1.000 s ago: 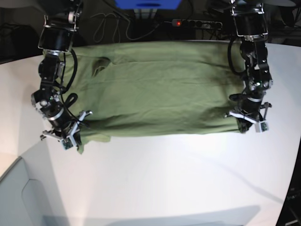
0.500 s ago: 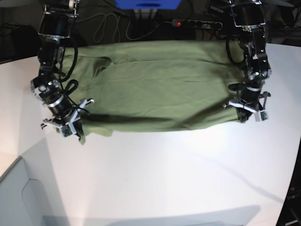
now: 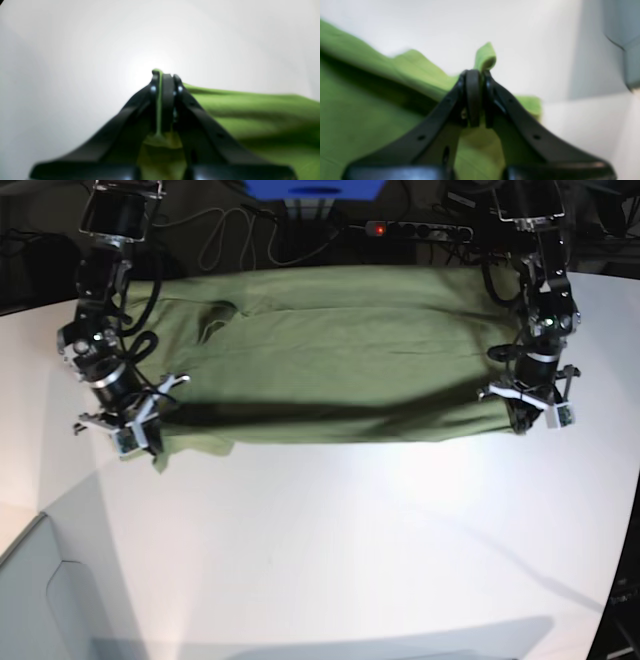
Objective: Fold the T-shirt properly
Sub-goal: 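Lift the hem and fold it toward the collar edge with both grippers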
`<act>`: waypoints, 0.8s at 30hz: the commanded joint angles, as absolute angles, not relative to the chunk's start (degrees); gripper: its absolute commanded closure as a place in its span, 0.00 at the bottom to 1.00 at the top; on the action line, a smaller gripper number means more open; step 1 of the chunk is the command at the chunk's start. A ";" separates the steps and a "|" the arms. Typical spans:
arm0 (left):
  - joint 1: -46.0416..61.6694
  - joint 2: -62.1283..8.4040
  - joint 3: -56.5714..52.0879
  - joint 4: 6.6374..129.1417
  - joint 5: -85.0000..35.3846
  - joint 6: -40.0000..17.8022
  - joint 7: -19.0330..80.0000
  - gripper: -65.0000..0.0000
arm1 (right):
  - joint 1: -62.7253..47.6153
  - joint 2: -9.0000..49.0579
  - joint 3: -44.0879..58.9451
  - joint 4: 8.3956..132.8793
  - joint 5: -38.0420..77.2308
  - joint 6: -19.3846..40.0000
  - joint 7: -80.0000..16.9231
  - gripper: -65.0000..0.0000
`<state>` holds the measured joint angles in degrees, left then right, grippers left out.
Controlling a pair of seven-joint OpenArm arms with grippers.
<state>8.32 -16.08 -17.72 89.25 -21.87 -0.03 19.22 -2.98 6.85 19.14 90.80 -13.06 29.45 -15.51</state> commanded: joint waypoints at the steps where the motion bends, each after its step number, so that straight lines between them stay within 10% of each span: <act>1: 8.66 -16.92 -18.59 90.42 -22.11 0.04 17.63 1.00 | -2.42 7.43 19.56 92.00 -12.35 29.58 -13.93 1.00; 24: 13.14 -14.81 -21.49 89.89 -22.02 0.04 17.63 1.00 | -9.27 7.60 19.56 94.37 -12.35 29.67 -13.67 1.00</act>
<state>13.67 -14.06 -21.23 88.92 -22.04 -0.21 19.14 -9.74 6.96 19.33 93.17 -12.99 29.47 -15.05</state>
